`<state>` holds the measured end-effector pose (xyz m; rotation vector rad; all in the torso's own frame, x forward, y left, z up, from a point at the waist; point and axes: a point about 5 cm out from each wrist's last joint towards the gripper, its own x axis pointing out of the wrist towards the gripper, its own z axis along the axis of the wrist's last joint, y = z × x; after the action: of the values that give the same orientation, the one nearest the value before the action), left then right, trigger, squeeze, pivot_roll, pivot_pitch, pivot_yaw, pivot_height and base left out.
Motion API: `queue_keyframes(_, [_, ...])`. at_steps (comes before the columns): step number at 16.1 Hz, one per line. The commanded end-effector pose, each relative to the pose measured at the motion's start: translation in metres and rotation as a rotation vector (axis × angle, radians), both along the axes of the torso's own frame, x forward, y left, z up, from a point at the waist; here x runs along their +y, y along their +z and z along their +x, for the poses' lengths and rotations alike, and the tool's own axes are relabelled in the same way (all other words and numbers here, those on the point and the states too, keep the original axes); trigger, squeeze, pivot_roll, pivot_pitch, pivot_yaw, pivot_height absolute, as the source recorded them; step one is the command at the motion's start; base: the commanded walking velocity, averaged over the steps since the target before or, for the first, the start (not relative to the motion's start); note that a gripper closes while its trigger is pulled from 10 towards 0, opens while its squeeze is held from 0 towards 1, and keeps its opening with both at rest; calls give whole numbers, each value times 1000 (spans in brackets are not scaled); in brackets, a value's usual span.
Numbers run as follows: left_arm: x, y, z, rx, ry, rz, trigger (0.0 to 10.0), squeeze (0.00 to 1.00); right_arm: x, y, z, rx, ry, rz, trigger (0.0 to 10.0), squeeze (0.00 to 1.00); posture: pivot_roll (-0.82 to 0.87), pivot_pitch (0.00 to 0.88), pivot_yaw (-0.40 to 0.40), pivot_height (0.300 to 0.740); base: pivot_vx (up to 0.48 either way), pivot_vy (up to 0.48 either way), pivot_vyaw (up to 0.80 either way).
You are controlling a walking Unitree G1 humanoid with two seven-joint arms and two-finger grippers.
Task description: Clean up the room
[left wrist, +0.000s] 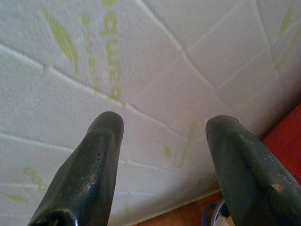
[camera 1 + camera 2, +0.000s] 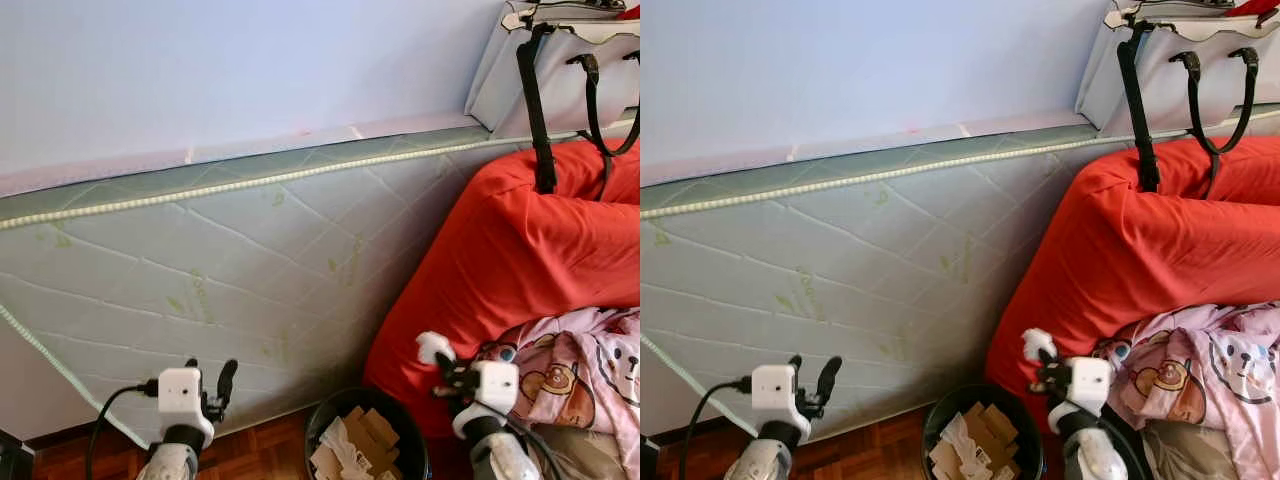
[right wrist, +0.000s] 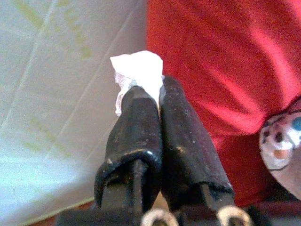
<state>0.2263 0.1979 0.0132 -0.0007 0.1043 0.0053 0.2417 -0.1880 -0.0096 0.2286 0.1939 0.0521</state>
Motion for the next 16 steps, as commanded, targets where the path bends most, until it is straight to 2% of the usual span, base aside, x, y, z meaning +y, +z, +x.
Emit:
queue_keyframes(1, [1, 1, 0, 6, 10, -6, 10000, 0, -4, 3, 3, -9, -57, 3, 10000, 0, 58, 0, -80, 735, 0, 0, 0])
queue_keyframes(4, [2, 3, 7, 12, 10, -6, 10000, 0, -5, -1, -4, 10, -45, -46, 10000, 0, 24, 0, -68, 735, 0, 0, 0])
queue_keyframes(6, [4, 4, 11, 19, 11, -5, 10000, 0, -4, -11, -11, 93, -47, -17, 10000, 0, 14, 0, -55, 735, 0, 0, 0])
queue_keyframes(11, [14, 7, 13, 24, 21, 8, 10000, 0, 8, -21, -23, 134, 2, -17, 10000, 0, 16, 0, -54, 685, 0, 0, 0])
queue_keyframes(16, [19, 6, 11, 31, 47, 9, 10000, 0, 7, -21, -20, 149, 33, -41, 10000, 0, 27, 0, -68, 685, 0, 0, 0])
